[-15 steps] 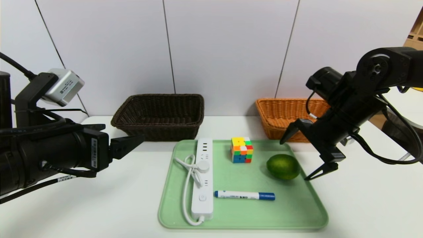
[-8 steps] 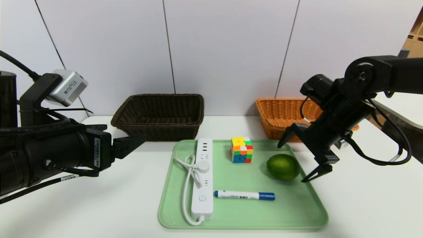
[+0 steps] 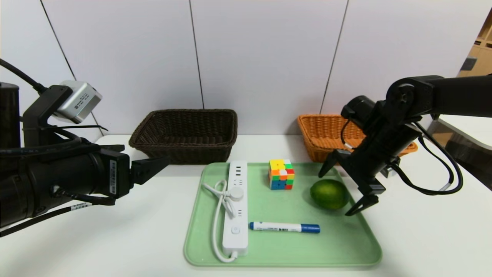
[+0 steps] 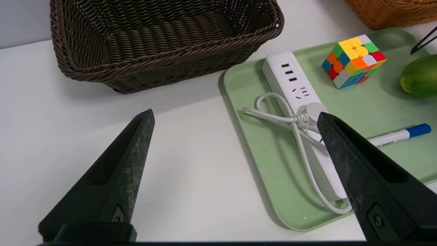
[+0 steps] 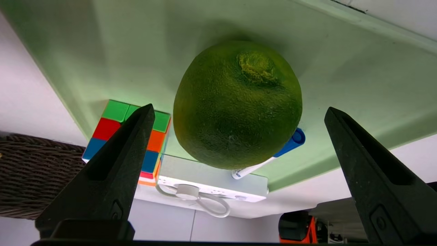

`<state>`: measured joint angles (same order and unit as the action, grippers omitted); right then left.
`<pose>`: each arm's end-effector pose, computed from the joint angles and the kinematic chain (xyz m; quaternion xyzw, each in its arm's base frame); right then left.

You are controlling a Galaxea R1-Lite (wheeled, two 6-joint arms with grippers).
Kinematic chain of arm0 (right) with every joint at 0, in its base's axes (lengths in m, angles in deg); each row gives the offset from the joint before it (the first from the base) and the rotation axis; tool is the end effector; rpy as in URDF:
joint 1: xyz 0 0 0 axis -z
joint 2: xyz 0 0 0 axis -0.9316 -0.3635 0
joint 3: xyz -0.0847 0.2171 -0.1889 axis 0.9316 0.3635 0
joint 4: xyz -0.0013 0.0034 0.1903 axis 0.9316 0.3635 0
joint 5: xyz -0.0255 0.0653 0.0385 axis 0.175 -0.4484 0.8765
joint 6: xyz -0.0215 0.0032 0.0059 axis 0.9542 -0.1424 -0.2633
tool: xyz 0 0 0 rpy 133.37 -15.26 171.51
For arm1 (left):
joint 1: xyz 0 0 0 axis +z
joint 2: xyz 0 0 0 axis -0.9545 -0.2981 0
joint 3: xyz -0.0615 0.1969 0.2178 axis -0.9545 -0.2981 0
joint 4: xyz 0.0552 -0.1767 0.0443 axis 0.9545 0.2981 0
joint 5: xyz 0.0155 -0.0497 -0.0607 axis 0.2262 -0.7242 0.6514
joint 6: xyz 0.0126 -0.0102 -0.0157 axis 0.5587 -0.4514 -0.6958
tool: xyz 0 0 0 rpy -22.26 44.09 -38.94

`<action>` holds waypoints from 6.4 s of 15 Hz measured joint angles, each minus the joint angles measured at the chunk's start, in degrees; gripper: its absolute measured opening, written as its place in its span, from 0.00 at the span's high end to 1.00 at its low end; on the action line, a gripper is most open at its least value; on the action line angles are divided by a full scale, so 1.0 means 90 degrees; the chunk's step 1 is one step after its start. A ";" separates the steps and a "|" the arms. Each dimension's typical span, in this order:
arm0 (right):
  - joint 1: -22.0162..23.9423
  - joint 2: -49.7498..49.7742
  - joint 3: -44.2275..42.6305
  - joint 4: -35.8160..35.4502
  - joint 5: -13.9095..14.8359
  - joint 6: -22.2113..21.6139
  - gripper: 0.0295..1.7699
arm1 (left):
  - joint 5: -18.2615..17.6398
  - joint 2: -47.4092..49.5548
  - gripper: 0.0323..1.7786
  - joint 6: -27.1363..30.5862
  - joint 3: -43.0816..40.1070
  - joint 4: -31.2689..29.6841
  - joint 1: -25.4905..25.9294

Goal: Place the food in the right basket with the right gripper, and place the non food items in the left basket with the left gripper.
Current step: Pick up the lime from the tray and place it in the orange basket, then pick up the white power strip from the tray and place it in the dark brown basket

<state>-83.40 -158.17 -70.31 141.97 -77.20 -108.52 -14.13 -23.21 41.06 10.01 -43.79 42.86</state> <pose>0.3424 0.0980 0.1736 0.5286 0.6204 -0.2641 0.5157 0.1610 -0.0880 0.2494 0.0028 0.1627 -0.1665 0.9725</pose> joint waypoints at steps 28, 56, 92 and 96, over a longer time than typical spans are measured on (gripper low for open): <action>-0.0815 0.1761 -0.1289 0.0637 0.0676 0.1807 0.42 | 0.0004 0.0023 0.05 0.0000 -0.0280 0.0003 0.0004; 0.1166 -0.0318 -0.1476 -0.2729 0.2663 0.5400 0.43 | 0.0024 -0.0603 0.05 -0.0028 -0.0278 -0.0787 -0.0177; -0.0799 0.3365 -0.1395 -0.0711 0.3622 0.8077 0.04 | 0.0349 -0.0717 0.05 0.0046 0.0344 -0.0122 -0.0637; -0.0870 0.3454 -0.1331 -0.0681 0.3900 0.8073 0.04 | 0.0818 -0.1252 0.05 -0.0046 0.1296 0.0768 -0.1319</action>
<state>-91.23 -127.08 -82.29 135.84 -42.10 -35.87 -6.77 -34.47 40.65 21.67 -36.88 30.99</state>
